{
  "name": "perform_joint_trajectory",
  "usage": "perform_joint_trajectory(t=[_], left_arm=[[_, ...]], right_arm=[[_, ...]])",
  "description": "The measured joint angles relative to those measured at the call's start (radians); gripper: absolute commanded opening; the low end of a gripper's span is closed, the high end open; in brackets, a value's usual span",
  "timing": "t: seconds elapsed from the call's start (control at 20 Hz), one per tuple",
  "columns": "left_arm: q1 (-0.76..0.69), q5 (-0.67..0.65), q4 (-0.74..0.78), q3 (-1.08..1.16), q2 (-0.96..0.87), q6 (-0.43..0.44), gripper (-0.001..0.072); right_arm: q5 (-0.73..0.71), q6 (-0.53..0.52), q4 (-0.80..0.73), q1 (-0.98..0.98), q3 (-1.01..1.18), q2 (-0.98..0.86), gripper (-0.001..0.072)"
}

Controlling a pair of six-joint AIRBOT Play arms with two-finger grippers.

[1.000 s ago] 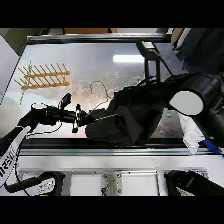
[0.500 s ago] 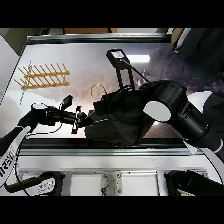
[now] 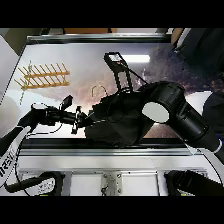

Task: Fold the clothes and pants, and hang the long-sleeved shirts on hangers.

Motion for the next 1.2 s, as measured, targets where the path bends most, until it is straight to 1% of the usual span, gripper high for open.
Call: perform_joint_trajectory(t=[0.05,0.3,0.35,0.4,0.45,0.5,0.75,1.2], left_arm=[[0.0,0.0,0.0,0.0,0.0,0.0,0.0016],[0.0,-0.003,0.001,0.0,0.0,0.0,0.0017],[0.0,-0.003,0.001,0.0,0.0,0.0,0.0017],[0.0,-0.003,0.001,0.0,0.0,0.0,0.0017],[0.0,-0.004,0.001,0.0,0.0,0.0,0.0017],[0.0,-0.004,0.001,0.0,0.0,0.0,0.0016],[0.0,-0.005,0.001,0.0,0.0,0.001,0.0016],[0.0,-0.005,0.001,0.0,0.0,0.001,0.0016]], right_arm=[[0.001,0.0,0.003,0.0,0.0,0.0,0.0682],[0.007,0.0,0.024,0.0,0.0,0.0,0.0681],[0.008,0.0,0.029,0.0,0.0,0.002,0.0671],[0.01,0.0,0.03,0.0,0.0,0.006,0.0628],[0.019,0.0,0.031,0.0,0.0,0.012,0.0544],[0.032,0.0,0.034,0.0,0.0,0.02,0.0531],[0.119,0.0,0.023,-0.001,0.0,0.069,0.0532],[0.154,0.0,0.004,-0.041,0.001,0.159,0.0532]])
